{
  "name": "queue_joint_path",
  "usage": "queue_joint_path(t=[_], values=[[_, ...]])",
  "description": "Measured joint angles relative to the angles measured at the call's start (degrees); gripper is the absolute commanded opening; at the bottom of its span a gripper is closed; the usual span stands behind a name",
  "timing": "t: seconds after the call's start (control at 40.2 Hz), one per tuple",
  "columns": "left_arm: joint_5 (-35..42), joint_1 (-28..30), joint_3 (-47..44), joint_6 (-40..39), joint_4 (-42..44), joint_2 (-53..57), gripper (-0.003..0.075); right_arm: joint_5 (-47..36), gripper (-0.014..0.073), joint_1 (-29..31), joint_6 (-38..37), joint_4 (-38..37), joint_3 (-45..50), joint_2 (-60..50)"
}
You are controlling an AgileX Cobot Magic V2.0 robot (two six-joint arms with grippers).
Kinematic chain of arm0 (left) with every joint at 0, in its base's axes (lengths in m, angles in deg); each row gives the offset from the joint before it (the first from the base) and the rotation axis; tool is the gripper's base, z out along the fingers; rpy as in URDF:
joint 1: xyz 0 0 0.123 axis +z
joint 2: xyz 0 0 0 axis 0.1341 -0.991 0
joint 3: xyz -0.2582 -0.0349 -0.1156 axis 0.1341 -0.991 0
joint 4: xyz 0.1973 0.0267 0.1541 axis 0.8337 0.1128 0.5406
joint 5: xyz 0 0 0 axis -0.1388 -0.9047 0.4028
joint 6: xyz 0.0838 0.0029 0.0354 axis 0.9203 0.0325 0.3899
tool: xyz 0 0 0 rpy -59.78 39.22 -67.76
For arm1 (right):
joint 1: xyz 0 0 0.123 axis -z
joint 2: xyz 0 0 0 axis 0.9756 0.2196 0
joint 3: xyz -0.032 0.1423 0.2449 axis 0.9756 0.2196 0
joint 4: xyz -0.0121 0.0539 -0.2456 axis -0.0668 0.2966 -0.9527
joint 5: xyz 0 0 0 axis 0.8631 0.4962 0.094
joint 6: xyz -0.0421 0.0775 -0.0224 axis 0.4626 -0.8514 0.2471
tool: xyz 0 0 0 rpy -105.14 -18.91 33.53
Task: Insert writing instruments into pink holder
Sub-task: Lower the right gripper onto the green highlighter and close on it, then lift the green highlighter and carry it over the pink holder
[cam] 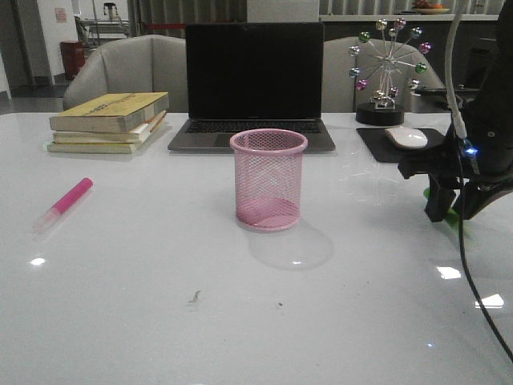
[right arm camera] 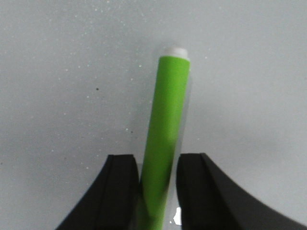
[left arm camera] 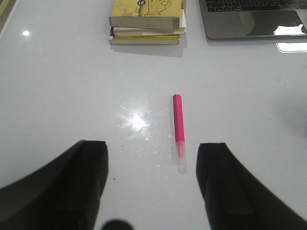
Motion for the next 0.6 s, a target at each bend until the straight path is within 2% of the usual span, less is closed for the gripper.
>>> queue_joint_path(t=[0.149,0.597], values=[[0.0,0.0,0.0,0.0,0.0,0.0,0.0469,0.6,0.0046,0.11,0.0,-0.01,-0.67,0.99],[0.0,0.0,0.0,0.0,0.0,0.0,0.0469,0.93,0.0049,0.11,0.0,-0.01,-1.14,1.03]])
